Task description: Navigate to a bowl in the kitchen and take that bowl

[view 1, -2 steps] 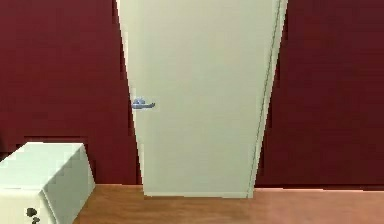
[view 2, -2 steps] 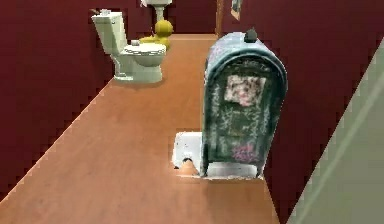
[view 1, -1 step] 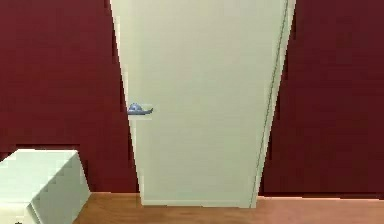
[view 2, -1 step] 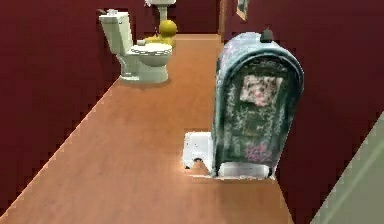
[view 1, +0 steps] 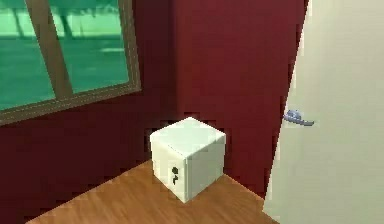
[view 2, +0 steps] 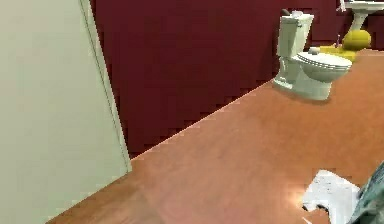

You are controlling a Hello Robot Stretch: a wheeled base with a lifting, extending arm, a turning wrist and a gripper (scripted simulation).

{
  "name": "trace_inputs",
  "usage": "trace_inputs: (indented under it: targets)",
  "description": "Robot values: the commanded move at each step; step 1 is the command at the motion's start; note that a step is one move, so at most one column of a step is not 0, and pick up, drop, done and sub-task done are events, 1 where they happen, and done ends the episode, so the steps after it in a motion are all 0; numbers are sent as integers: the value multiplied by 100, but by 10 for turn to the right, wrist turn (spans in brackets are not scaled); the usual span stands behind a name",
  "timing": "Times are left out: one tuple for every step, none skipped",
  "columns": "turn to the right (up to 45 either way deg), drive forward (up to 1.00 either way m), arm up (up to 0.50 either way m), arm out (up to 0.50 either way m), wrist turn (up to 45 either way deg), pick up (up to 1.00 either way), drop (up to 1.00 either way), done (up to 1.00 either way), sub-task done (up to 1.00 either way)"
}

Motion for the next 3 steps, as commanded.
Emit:
trace_inputs:
  targets:
    - [-390,0,0,0,0,0,0,0,0]
    - [0,60,0,0,0,0,0,0,0]
    - [-450,0,0,0,0,0,0,0,0]
